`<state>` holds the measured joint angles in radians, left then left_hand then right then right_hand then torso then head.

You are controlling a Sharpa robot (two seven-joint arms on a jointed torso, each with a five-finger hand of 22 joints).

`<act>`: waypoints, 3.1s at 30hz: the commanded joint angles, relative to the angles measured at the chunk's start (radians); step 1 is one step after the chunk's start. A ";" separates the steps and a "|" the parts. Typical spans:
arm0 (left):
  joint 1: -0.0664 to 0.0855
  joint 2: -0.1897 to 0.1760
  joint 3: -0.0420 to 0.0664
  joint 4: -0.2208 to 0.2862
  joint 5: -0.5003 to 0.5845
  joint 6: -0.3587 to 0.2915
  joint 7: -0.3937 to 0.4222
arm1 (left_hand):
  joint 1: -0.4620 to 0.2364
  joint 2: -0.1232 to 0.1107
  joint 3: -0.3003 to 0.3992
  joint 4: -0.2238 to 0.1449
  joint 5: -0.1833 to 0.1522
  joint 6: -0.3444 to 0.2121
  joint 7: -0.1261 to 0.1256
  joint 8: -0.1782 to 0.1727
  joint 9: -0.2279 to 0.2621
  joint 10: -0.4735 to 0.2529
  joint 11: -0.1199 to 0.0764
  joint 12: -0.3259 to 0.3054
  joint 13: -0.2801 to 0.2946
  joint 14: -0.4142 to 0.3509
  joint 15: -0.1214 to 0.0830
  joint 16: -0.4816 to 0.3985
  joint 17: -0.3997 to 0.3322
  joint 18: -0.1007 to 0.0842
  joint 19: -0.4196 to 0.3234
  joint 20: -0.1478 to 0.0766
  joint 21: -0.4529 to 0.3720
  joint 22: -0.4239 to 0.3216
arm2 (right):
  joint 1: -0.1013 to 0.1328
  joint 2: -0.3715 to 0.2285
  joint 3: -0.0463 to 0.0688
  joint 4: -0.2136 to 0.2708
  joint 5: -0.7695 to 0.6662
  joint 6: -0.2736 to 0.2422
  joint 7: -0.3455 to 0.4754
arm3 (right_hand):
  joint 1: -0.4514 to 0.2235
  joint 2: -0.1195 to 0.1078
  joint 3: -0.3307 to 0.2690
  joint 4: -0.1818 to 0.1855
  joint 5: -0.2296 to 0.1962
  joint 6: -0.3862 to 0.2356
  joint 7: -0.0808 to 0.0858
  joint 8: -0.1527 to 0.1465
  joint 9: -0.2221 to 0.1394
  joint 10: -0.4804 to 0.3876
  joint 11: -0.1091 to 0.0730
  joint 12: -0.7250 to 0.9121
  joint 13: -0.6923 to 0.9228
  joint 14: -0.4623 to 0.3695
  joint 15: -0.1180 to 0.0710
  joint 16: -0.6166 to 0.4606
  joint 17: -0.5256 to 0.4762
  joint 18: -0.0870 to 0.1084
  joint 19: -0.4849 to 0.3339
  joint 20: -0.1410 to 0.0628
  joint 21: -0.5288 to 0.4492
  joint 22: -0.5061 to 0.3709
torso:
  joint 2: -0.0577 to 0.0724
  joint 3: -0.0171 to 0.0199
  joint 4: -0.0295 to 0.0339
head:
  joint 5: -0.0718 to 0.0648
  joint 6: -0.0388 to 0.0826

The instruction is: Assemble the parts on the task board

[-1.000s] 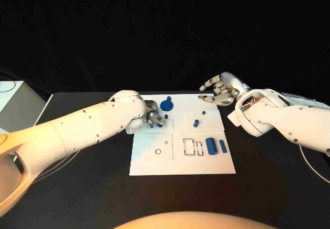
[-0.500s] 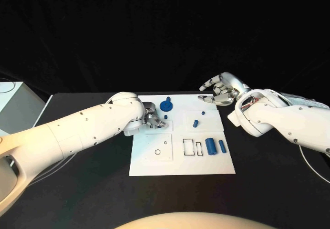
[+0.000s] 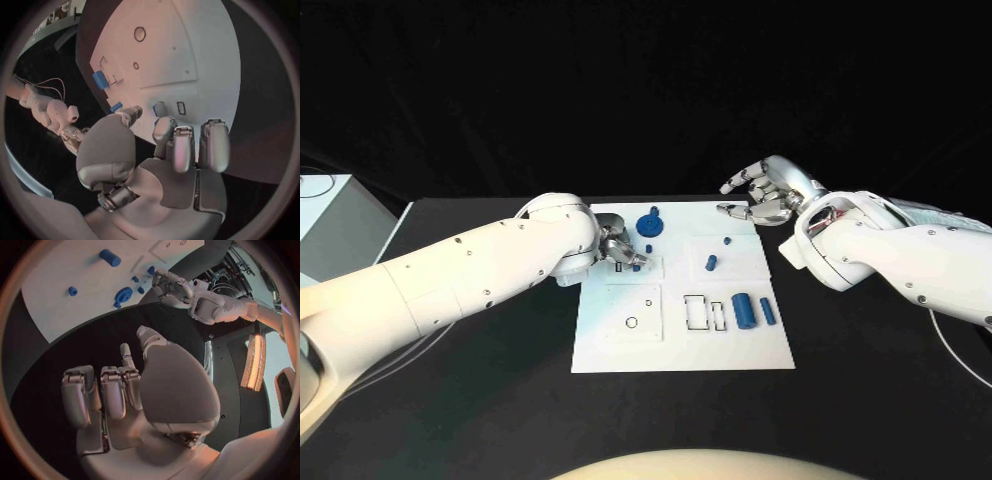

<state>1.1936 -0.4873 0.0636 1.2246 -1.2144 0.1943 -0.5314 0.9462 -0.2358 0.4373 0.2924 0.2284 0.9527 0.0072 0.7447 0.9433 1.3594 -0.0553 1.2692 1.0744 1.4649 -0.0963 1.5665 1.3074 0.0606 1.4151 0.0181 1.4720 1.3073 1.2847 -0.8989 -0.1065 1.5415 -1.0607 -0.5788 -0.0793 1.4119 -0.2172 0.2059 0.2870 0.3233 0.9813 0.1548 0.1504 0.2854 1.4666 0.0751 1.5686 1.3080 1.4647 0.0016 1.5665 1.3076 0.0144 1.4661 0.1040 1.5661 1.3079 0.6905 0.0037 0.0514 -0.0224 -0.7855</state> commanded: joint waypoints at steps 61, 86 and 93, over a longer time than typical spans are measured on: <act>0.029 0.119 0.107 -0.340 0.060 -0.034 0.030 | 0.127 0.068 -0.105 0.002 0.022 -0.098 0.100 -0.234 -0.209 -0.199 0.089 -0.169 -0.274 0.084 0.070 -0.029 0.206 0.013 -0.064 0.063 -0.051 -0.045 | 0.010 -0.003 0.009 0.004 -0.008 -0.014 0.013 | -0.016 0.002 0.006 0.002 0.006 -0.008 -0.001 0.002 0.003 0.099 -0.004 -0.004 0.258 0.106 -0.004 0.004 0.263 -0.013 0.103 -0.004 0.001 0.260 | 0.035 -0.0013 -0.0044 | 0.011 0.053; 0.030 0.113 0.106 -0.323 0.083 -0.019 0.028 | 0.296 0.096 0.058 -0.009 0.027 -0.095 0.073 -0.152 -0.168 -0.195 0.064 -0.166 -0.285 0.088 0.049 -0.022 0.215 0.011 -0.058 0.047 -0.046 -0.032 | 0.010 -0.002 0.009 0.003 -0.010 -0.011 0.009 | -0.016 0.002 0.006 0.001 0.006 -0.008 -0.001 0.003 0.003 0.099 -0.004 -0.004 0.259 0.106 -0.004 0.004 0.262 -0.013 0.103 -0.004 0.001 0.260 | 0.036 0.0002 -0.0056 | 0.010 0.051; 0.029 0.110 0.106 -0.316 0.090 -0.024 0.028 | 0.315 0.060 0.204 -0.028 0.028 -0.108 0.058 -0.081 -0.098 -0.182 0.050 -0.159 -0.278 0.088 0.036 -0.022 0.215 0.010 -0.058 0.037 -0.046 -0.029 | 0.010 -0.002 0.009 0.002 -0.010 -0.010 0.008 | -0.016 0.002 0.006 0.001 0.006 -0.008 -0.001 0.003 0.003 0.099 -0.004 -0.004 0.259 0.106 -0.004 0.004 0.262 -0.013 0.103 -0.004 0.001 0.260 | 0.035 0.0001 -0.0051 | 0.008 0.049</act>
<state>1.2219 -0.3774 0.1698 0.9039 -1.1385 0.1593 -0.5122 1.2550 -0.1747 0.6313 0.2707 0.2496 0.8434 0.0728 0.6549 0.8249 1.1782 0.0012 1.1065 0.7942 1.4669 -0.0554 1.5404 1.3074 0.0607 1.3560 0.0623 1.4223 1.2772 1.2950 -0.9016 -0.0980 1.5430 -1.0607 -0.5928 -0.0781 1.4041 -0.2173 0.2059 0.2870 0.3233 0.9814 0.1547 0.1504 0.2869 1.4665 0.0750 1.5686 1.3080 1.4647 0.0016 1.5664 1.3073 0.0144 1.4661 0.1041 1.5661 1.3079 0.7258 0.0040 0.0459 -0.0133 -0.7356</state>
